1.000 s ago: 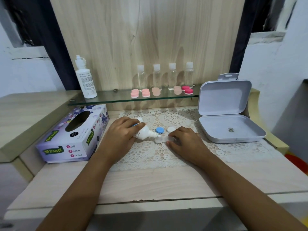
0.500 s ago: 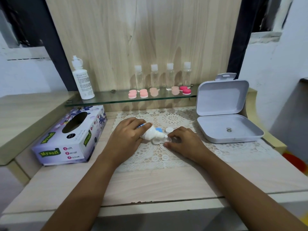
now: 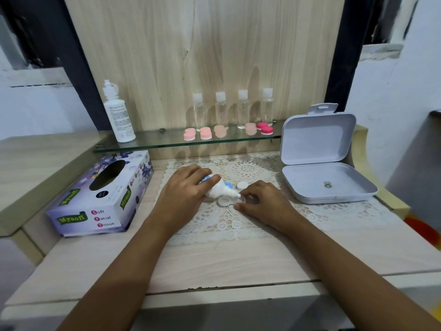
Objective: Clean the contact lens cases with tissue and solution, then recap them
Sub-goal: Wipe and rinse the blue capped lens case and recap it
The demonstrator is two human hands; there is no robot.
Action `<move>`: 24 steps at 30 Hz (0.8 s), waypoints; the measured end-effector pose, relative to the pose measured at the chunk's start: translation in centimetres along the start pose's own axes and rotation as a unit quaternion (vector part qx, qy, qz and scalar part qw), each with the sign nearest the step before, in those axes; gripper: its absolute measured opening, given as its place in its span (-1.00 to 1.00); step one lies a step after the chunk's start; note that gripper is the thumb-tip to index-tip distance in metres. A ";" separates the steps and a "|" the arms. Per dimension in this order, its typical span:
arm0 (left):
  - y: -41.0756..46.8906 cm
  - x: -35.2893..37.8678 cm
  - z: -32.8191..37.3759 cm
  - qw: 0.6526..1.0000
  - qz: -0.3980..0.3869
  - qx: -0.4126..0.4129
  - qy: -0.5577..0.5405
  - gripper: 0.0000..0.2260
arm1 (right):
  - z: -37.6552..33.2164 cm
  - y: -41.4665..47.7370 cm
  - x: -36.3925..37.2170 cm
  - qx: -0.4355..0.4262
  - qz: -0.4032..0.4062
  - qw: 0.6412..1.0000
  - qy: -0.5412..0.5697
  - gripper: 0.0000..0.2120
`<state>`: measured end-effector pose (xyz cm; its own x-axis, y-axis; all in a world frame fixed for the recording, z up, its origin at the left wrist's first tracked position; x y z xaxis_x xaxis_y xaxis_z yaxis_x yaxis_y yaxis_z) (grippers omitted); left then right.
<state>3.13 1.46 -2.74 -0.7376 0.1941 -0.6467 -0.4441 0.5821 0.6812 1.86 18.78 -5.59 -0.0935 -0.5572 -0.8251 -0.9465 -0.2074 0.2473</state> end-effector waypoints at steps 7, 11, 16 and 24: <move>0.1 0.0 -0.1 1.000 0.000 -0.002 -0.006 -0.58 | -0.2 0.0 -0.1 -0.004 -0.001 1.000 -0.007 -0.65; 0.1 0.0 -0.1 1.000 -0.004 -0.006 -0.012 -0.58 | -0.2 0.0 -0.1 -0.003 -0.001 1.000 -0.005 -0.65; 0.1 0.0 -0.1 1.000 -0.008 -0.010 -0.013 -0.57 | -0.2 -0.1 -0.1 -0.004 0.000 1.000 -0.004 -0.66; 0.1 0.1 -0.1 1.000 -0.008 -0.011 -0.014 -0.58 | -0.1 -0.1 0.0 -0.003 0.000 1.000 -0.003 -0.65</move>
<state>2.97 1.44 -2.73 -0.7154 0.2075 -0.6672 -0.4676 0.5672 0.6779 1.96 18.73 -5.53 -0.0953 -0.5531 -0.8276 -0.9446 -0.2121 0.2505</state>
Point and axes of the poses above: each hand's wrist, its own y-axis towards the middle knuckle, its own x-axis out of the palm, z = x × y, the point moved 5 cm from there along y, towards the middle knuckle, and after that the axes turned 2 degrees about y, right-handed, at the moved point
